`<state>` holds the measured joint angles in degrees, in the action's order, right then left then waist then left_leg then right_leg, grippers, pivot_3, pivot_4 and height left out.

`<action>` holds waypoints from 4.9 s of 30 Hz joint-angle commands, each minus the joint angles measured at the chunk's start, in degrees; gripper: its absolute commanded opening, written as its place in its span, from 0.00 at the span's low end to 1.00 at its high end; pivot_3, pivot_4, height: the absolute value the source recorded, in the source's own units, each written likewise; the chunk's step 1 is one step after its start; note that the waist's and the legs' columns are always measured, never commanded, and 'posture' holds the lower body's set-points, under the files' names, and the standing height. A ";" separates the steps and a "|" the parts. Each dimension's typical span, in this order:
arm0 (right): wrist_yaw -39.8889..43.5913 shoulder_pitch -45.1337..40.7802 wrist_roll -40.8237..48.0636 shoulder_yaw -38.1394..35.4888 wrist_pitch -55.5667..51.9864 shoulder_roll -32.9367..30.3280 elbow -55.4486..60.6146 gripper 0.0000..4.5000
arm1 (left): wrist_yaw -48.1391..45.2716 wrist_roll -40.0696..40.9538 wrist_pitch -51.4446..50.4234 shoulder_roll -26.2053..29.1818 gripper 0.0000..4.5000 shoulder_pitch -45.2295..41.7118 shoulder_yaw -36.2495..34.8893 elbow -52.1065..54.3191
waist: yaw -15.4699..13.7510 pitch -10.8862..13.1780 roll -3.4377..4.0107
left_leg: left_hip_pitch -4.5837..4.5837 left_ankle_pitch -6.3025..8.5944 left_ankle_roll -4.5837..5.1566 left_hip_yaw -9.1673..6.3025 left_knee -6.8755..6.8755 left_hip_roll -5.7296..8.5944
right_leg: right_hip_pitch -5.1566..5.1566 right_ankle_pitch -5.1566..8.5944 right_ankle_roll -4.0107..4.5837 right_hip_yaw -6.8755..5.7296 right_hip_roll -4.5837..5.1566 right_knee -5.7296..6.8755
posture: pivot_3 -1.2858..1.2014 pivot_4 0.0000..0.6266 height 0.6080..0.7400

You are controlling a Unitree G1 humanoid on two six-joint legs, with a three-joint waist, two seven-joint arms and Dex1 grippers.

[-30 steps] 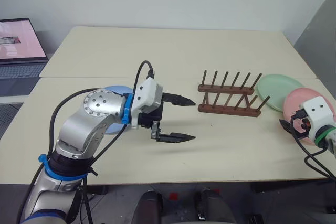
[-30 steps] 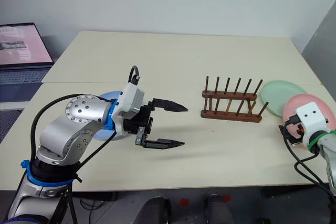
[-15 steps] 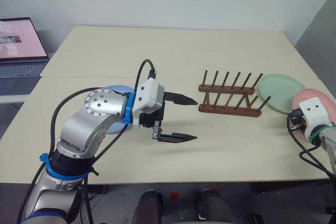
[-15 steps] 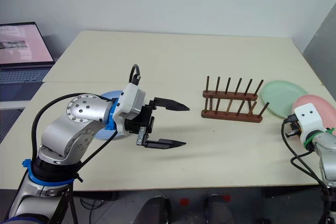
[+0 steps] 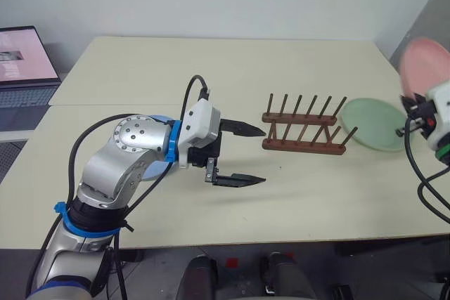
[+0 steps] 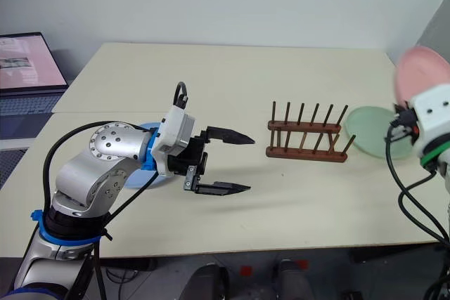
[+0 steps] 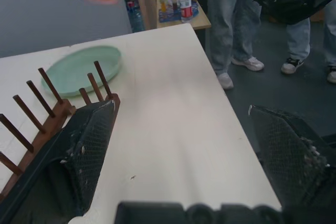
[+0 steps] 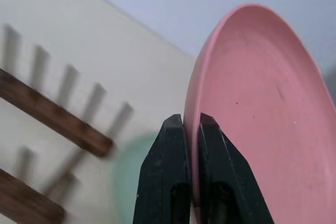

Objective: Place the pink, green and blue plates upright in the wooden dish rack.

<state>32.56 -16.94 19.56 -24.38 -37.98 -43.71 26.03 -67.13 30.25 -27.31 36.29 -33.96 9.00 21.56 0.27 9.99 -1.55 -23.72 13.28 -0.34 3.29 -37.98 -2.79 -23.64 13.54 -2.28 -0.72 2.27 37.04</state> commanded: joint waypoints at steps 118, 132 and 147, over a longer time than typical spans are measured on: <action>-8.86 -22.62 33.16 -4.24 -19.53 11.27 4.72 0.01 | 6.61 0.19 -1.29 0.18 1.00 0.88 -4.15 0.39 | -0.52 0.06 0.22 | -0.23 0.00 0.01 -0.02 0.02 0.07 | -0.11 -0.20 0.34 0.20 -0.07 -0.05 | 0.52 0.24 1.00; -13.87 -10.24 47.60 -5.23 -21.59 10.88 -0.48 0.01 | 6.62 -0.18 -1.11 -0.46 1.00 0.80 -2.64 0.90 | -0.01 0.07 0.24 | -0.19 -0.01 0.02 -0.05 0.03 0.01 | -0.13 -0.17 0.35 0.29 -0.31 0.09 | 0.52 0.24 1.00; -16.55 -12.31 45.64 -0.56 -20.76 10.29 -10.37 0.01 | 6.72 -0.28 -1.01 -1.35 1.00 0.47 -2.16 0.95 | 0.00 0.07 0.24 | -0.21 -0.01 0.03 -0.03 0.03 0.02 | -0.14 -0.16 0.32 0.31 -0.31 0.04 | 0.52 0.24 1.00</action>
<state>16.96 -27.99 65.22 -24.47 -59.45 -32.52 15.35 -60.63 29.29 -28.66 35.00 -32.83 7.06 20.85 0.27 10.06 -1.32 -23.93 13.27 -0.32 3.26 -37.95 -2.77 -23.78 13.38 -1.96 -0.40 1.97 37.09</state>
